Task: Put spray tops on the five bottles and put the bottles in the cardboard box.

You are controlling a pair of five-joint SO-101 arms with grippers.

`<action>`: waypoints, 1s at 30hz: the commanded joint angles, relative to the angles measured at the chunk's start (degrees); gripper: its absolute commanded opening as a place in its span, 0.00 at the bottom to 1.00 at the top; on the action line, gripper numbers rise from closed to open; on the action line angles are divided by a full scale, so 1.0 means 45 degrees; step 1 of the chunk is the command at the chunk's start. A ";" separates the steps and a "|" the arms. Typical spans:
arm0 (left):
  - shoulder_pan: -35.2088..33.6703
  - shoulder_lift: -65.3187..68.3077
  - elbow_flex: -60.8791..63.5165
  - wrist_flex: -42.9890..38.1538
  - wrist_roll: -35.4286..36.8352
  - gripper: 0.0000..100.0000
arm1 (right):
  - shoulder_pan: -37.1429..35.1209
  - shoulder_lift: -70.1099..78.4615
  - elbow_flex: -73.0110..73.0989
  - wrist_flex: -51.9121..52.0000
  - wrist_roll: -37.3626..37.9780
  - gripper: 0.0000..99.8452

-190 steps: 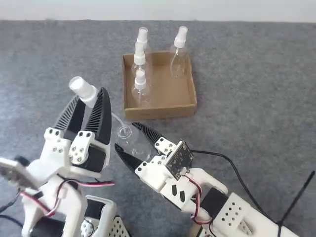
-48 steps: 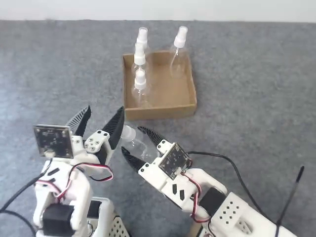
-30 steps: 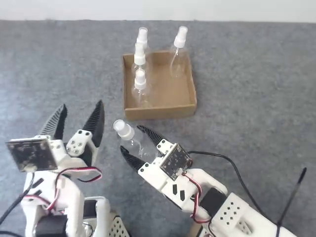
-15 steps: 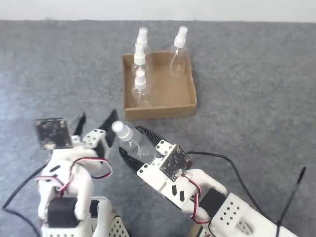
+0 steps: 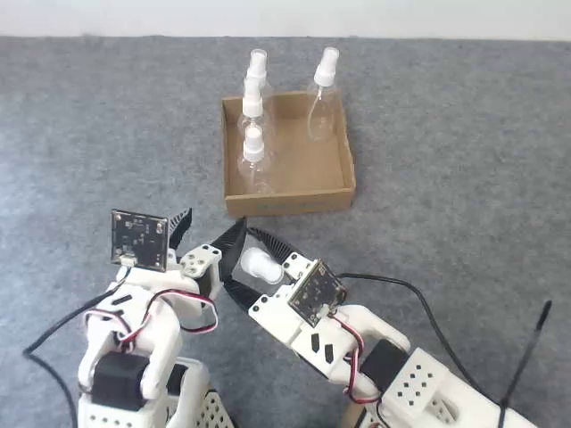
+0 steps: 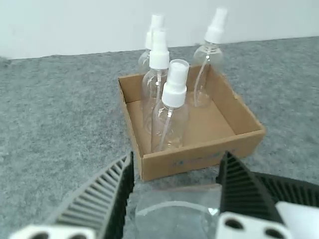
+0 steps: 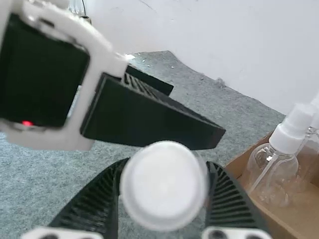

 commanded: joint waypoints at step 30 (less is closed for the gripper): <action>-0.7150 -0.0059 0.2022 -0.2481 -0.0176 0.26 | 0.5304 0.3722 -0.9748 0.7492 -0.0156 0.10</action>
